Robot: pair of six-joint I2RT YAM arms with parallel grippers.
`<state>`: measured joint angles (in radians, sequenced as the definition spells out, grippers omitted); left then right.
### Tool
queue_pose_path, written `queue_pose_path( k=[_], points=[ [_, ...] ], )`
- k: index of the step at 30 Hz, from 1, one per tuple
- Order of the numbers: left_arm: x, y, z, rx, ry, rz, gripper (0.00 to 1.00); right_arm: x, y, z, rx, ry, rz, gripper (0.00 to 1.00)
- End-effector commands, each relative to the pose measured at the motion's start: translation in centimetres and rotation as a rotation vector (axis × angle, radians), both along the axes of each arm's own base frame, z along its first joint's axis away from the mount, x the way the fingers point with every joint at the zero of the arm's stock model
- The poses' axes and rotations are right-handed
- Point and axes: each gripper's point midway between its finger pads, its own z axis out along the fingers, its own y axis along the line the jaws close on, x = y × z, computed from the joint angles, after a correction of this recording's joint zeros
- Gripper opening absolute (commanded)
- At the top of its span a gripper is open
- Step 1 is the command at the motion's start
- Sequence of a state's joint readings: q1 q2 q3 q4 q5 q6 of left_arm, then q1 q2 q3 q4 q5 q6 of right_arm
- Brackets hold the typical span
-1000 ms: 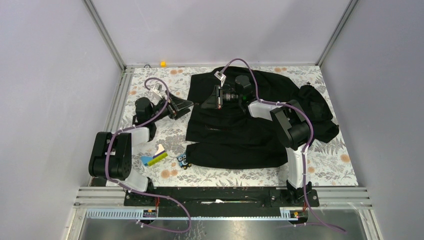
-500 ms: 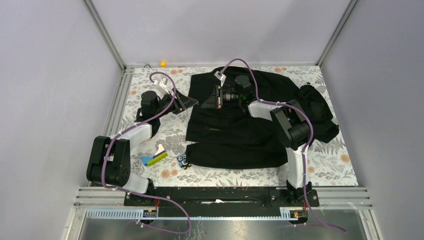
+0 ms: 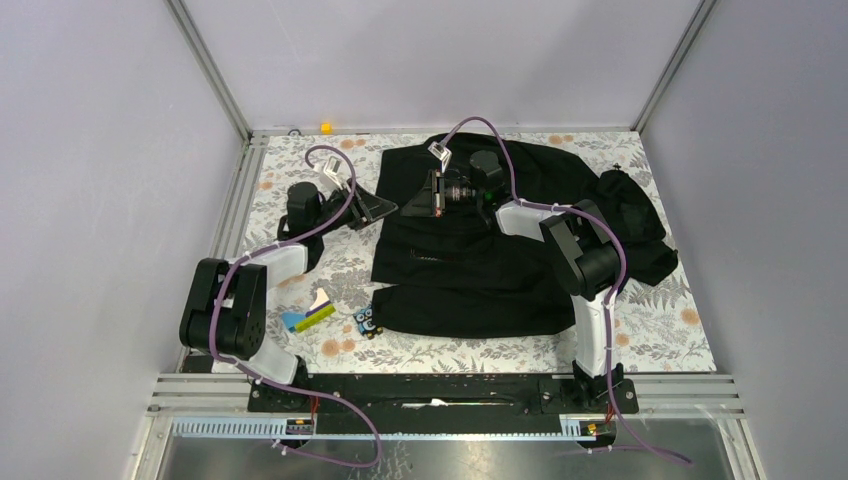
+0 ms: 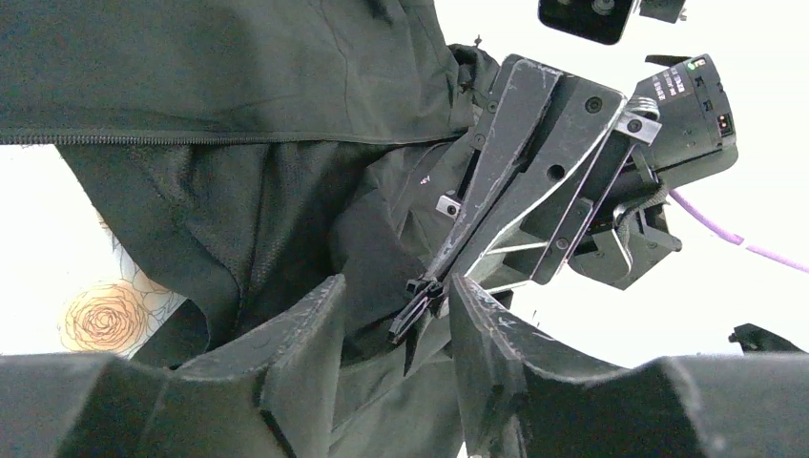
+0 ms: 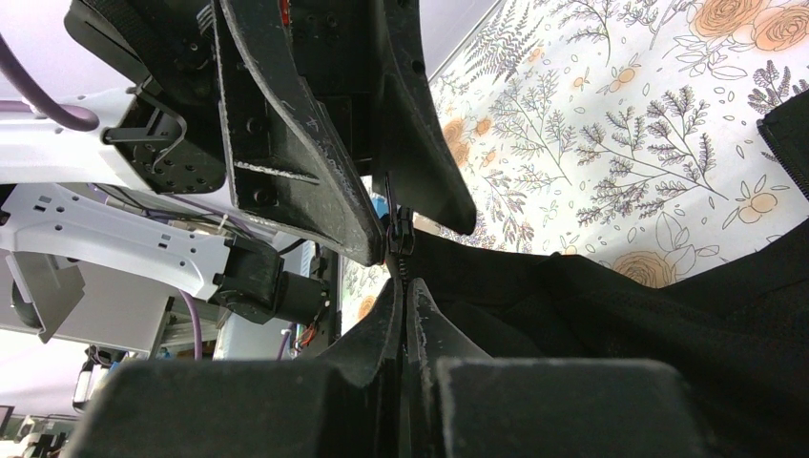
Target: Zip up the jacket
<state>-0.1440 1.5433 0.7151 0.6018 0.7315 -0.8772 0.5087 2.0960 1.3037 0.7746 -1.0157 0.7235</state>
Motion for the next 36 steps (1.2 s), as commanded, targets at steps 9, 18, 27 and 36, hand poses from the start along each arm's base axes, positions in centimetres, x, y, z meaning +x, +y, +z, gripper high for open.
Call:
queue_pose_path(
  k=[9, 18, 27, 36],
  points=[
    [-1.6, -0.9, 1.9, -0.122, -0.076, -0.068, 0.37, -0.2, 0.8, 1.4, 0.041, -0.049, 0.03, 0.0],
    [-1.6, -0.9, 1.5, -0.161, -0.053, -0.057, 0.22, -0.1, 0.9, 1.4, 0.04, -0.049, 0.024, 0.0],
    [-0.1, 1.6, -6.4, 0.133, 0.264, 0.092, 0.0, 0.8, 1.3, -0.2, -0.028, -0.032, -0.052, 0.1],
    [-2.0, 2.2, -10.8, 0.136, 0.446, 0.146, 0.0, 6.3, -0.2, -3.7, -0.368, -0.118, -0.275, 0.46]
  ],
)
